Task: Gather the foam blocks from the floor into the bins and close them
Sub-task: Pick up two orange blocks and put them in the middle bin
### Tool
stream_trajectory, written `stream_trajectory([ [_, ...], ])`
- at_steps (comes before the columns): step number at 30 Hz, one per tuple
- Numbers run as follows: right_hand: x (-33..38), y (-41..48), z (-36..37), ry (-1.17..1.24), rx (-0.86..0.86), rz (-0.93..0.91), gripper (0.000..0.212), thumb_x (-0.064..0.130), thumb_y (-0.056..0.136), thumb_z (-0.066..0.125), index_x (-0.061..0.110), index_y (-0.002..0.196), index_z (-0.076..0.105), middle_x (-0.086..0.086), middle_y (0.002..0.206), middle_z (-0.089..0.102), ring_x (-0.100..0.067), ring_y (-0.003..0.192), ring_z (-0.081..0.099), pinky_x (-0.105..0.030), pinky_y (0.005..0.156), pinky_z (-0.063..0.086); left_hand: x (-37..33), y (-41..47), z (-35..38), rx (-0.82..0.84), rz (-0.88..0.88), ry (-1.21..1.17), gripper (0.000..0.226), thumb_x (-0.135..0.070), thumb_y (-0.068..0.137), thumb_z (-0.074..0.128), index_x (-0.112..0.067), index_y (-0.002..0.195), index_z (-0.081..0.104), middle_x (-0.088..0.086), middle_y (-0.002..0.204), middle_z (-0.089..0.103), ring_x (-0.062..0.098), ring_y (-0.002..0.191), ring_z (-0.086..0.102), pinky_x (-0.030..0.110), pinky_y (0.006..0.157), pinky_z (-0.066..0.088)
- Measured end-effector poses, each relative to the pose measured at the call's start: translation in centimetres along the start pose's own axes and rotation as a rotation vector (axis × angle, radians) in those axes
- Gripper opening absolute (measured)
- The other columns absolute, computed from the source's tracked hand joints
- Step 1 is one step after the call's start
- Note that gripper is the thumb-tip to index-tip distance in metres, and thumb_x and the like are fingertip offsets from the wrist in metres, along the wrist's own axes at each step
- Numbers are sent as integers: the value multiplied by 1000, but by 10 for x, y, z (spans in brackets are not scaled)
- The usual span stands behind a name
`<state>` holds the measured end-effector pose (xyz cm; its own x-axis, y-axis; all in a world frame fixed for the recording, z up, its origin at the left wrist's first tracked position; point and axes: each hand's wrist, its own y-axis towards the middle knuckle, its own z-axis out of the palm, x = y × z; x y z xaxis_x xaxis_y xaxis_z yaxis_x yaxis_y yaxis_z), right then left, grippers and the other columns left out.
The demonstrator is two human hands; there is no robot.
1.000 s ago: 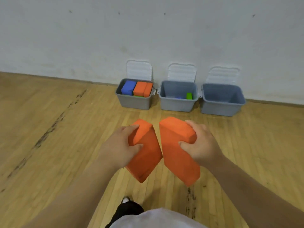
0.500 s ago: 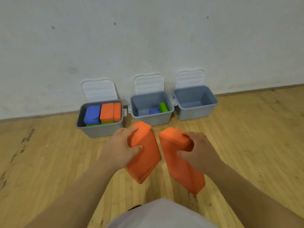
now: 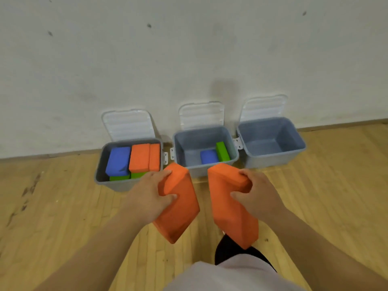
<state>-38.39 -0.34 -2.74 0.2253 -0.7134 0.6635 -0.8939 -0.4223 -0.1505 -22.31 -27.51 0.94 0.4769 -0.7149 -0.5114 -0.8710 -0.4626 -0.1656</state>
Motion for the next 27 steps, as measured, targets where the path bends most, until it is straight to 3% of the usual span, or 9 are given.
stream_trajectory([
  [6,9,157,-18,-41,150,-75,74,40,76,82,36,142,49,9,125,44,-9,104,48,-27,90,38,-12,101,1,-55,-187,-28,78,-56,81,76,-45,149,40,-12,142,48,12,117,55,41,99,52],
  [12,30,284,-29,-116,270,-141,75,35,77,85,31,144,50,0,135,47,-18,119,52,-28,96,38,-23,176,-5,-89,-313,-81,78,-61,82,73,-50,149,36,-15,145,44,12,117,54,42,97,54],
  [16,35,342,-12,-105,304,-87,78,35,77,86,30,146,48,-2,138,45,-21,126,50,-32,104,39,-9,237,-11,-22,-330,-126,76,-55,85,75,-48,151,37,-16,144,43,10,118,50,36,100,50],
  [19,35,384,9,-117,319,-23,77,35,77,85,29,145,48,0,138,42,-20,127,48,-30,101,38,12,295,-15,48,-271,-89,76,-53,86,74,-43,153,38,-15,143,44,8,119,49,31,99,46],
  [23,44,441,47,-117,307,91,72,37,81,82,33,143,46,2,140,34,-15,114,47,-34,101,42,48,388,-24,165,-252,-64,77,-56,88,70,-46,154,32,-16,147,41,11,123,50,34,100,49],
  [27,44,511,108,-111,274,189,70,38,81,83,35,141,48,7,134,38,-12,113,45,-31,98,41,94,482,-24,286,-212,-4,74,-55,90,68,-44,155,33,-14,151,38,13,129,48,33,102,46],
])
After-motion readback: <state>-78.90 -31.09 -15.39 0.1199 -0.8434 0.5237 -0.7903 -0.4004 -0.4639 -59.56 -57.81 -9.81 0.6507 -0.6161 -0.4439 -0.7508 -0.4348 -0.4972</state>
